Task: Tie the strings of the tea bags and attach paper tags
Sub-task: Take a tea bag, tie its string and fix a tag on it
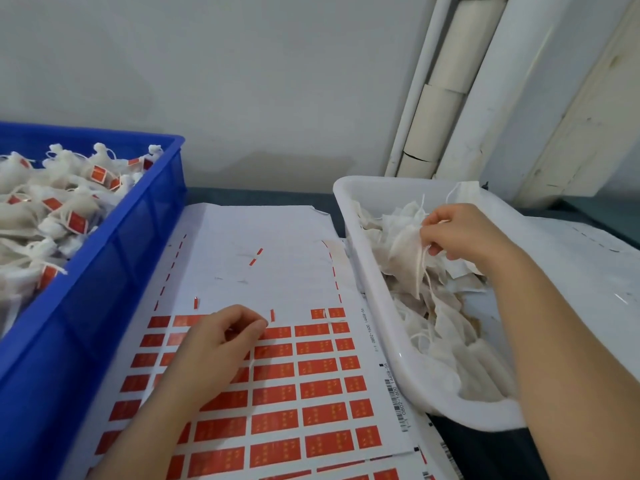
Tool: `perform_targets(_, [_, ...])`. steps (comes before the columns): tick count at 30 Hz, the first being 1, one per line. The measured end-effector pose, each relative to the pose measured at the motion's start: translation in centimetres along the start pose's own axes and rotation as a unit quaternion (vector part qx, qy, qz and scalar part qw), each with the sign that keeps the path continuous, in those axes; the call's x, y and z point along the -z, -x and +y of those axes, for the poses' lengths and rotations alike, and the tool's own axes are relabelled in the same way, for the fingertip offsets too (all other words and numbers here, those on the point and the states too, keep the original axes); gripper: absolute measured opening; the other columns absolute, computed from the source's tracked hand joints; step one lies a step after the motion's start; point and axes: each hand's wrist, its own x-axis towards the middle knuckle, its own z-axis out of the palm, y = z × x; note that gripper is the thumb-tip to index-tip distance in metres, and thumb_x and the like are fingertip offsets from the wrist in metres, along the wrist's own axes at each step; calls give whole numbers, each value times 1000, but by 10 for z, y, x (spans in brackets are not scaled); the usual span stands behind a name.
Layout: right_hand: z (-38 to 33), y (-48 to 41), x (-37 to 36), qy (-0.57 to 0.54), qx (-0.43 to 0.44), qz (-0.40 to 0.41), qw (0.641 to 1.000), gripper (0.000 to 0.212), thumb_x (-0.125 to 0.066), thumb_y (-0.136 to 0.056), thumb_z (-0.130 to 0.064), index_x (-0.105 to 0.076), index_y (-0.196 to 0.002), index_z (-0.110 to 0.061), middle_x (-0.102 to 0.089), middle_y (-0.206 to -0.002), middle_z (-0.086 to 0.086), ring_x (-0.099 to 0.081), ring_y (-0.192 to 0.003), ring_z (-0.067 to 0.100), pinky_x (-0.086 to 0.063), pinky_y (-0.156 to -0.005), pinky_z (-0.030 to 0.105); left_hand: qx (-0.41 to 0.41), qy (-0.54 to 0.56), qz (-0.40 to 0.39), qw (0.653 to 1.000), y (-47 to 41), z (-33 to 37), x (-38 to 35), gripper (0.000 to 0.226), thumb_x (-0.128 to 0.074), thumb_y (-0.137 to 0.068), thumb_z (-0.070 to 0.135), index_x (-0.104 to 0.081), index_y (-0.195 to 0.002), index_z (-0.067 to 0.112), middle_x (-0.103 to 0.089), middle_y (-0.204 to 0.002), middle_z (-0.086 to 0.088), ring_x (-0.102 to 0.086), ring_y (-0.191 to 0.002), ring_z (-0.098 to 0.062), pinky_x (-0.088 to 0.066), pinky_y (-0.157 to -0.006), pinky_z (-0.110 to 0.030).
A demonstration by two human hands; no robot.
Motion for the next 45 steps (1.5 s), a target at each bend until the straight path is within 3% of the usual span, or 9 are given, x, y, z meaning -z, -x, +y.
perform_targets(4, [-4,5,-3,-31,10,-38,999,28,-50,-80,-2,-68,-79,-22,-62,-71,2,-53,-56,13,-40,-51,23,1,2,-1,1000,1,0,0,8,-54,-90,33,-59,-84,36,-63,-85,17,-59,-79,-2,-37,-56,-7])
perform_targets(9, [-6,9,-15,39,-31,-175,983,16,-56,-79,-4,-70,-86,2,-64,-73,10,-57,-55,13,-48,-49,20,1,1,0,1000,-1,1,-1,8,-54,-91,32,-59,-85,36,-63,-87,17,-59,-80,-3,-37,-57,-8])
perform_targets(16, [-9,13,-12,129,19,-292,948,42,-73,-76,-20,-60,-116,-26,-63,-107,-8,-60,-93,8,-44,-67,21,-1,-1,1,1000,0,1,0,9,-54,-91,32,-59,-84,36,-63,-85,18,-59,-79,-2,-37,-56,-7])
perform_targets(21, [-12,16,-16,221,59,-313,922,43,-82,-64,-37,-62,-101,-32,-62,-100,-11,-60,-94,8,-50,-85,29,1,-5,1,1000,0,0,0,9,-54,-91,32,-58,-84,36,-63,-85,18,-59,-79,-2,-36,-56,-7])
perform_targets(26, [-10,13,-13,167,94,-191,963,15,-76,-74,-19,-70,-78,-32,-66,-72,-17,-59,-68,3,-43,-59,16,-1,-1,1,1000,0,0,0,8,-53,-90,32,-59,-85,35,-63,-86,17,-58,-80,-3,-37,-57,-9])
perform_targets(29, [-5,13,0,91,107,-141,980,25,-72,-78,-12,-68,-73,-35,-67,-77,-18,-61,-76,0,-44,-66,14,-1,-2,-1,1000,0,0,0,8,-53,-91,32,-59,-85,35,-63,-86,17,-59,-80,-3,-38,-57,-9])
perform_targets(37, [-11,15,6,-35,171,-53,983,40,-53,-87,7,-64,-101,-29,-70,-82,-14,-61,-69,-7,-42,-57,5,0,7,1,1000,1,2,1,9,-53,-91,32,-59,-86,35,-62,-87,19,-59,-81,-3,-38,-58,-9])
perform_targets(41, [-25,25,0,-65,218,-16,974,43,-48,-86,12,-62,-101,-27,-71,-87,-12,-65,-87,0,-51,-85,24,2,16,3,1000,0,2,1,8,-53,-91,33,-59,-86,35,-62,-87,19,-59,-81,-2,-38,-58,-9])
perform_targets(45, [-57,46,3,-127,293,45,947,43,-53,-83,14,-63,-92,-27,-69,-85,-6,-67,-81,7,-54,-84,29,-6,35,34,999,0,5,3,7,-55,-90,32,-57,-85,37,-61,-88,21,-58,-82,1,-38,-56,-6])
